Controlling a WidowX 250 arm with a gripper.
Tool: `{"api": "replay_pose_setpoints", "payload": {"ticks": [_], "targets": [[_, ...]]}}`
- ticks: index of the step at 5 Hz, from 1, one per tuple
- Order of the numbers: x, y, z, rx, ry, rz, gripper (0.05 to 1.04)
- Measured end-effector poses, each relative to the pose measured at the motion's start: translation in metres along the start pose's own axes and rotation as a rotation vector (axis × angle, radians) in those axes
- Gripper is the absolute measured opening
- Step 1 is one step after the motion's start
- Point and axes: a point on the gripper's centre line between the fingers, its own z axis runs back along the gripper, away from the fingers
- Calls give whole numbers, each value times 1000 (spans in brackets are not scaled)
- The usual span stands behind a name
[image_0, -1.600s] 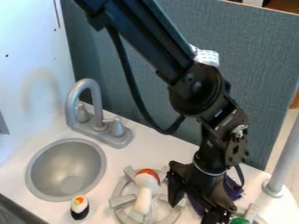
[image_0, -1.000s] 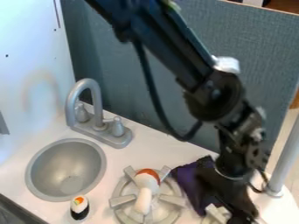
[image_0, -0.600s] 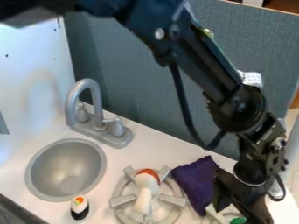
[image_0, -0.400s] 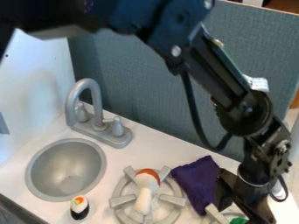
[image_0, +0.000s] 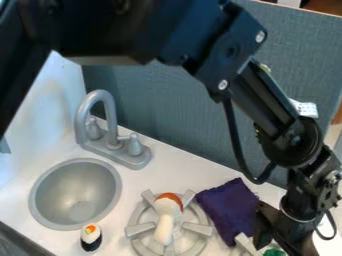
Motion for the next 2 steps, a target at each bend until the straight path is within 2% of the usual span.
{"api": "replay_pose_setpoints", "payload": {"ticks": [1,2], "targets": [[3,-2,-8,-10,16,-3,945],[8,-1,-18,-2,29,13,674]]}}
